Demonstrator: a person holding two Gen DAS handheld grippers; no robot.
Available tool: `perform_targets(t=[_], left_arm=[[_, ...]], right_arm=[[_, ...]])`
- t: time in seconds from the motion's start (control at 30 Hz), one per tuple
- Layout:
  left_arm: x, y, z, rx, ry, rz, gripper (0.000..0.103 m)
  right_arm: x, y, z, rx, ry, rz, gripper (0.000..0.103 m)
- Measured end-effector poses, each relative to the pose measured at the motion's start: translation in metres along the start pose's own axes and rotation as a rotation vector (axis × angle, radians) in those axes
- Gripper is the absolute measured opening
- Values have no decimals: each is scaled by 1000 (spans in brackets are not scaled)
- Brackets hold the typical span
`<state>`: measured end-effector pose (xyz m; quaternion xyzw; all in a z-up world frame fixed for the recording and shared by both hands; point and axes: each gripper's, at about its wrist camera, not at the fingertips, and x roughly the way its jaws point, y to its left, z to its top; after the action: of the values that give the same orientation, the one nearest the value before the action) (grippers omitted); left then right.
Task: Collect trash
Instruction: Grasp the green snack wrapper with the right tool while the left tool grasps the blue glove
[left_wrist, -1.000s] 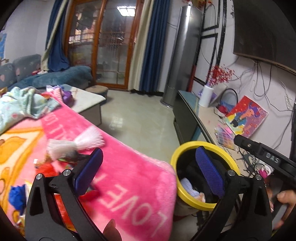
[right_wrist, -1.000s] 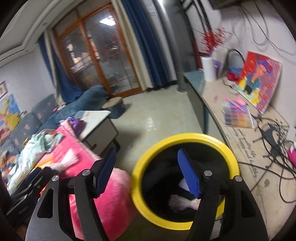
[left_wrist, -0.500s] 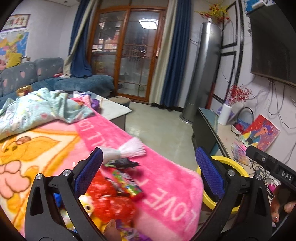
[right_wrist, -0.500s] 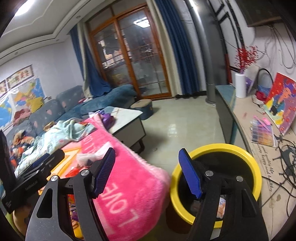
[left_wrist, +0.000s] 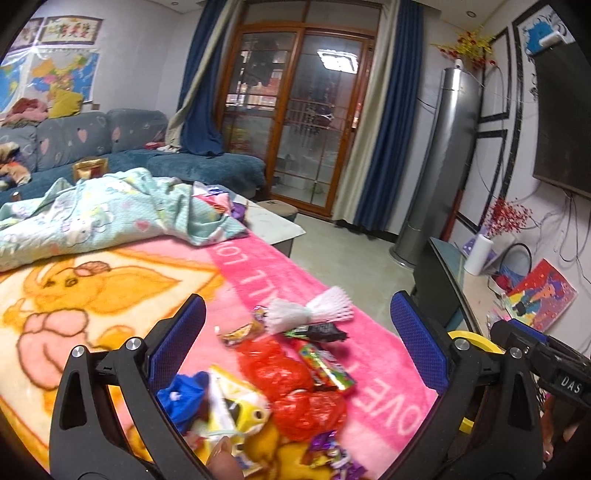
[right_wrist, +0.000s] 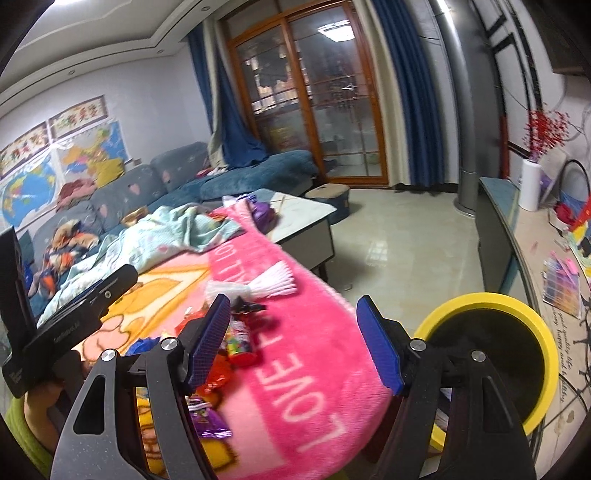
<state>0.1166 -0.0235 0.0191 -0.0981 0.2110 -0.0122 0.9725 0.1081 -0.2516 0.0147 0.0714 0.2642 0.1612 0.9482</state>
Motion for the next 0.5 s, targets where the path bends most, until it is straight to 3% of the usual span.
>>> perform_targets(t=[0.5], left_arm=[[-6,64,-5,-83,32,93,92]], right_arm=[[60,61,3,-115,99,89,68]])
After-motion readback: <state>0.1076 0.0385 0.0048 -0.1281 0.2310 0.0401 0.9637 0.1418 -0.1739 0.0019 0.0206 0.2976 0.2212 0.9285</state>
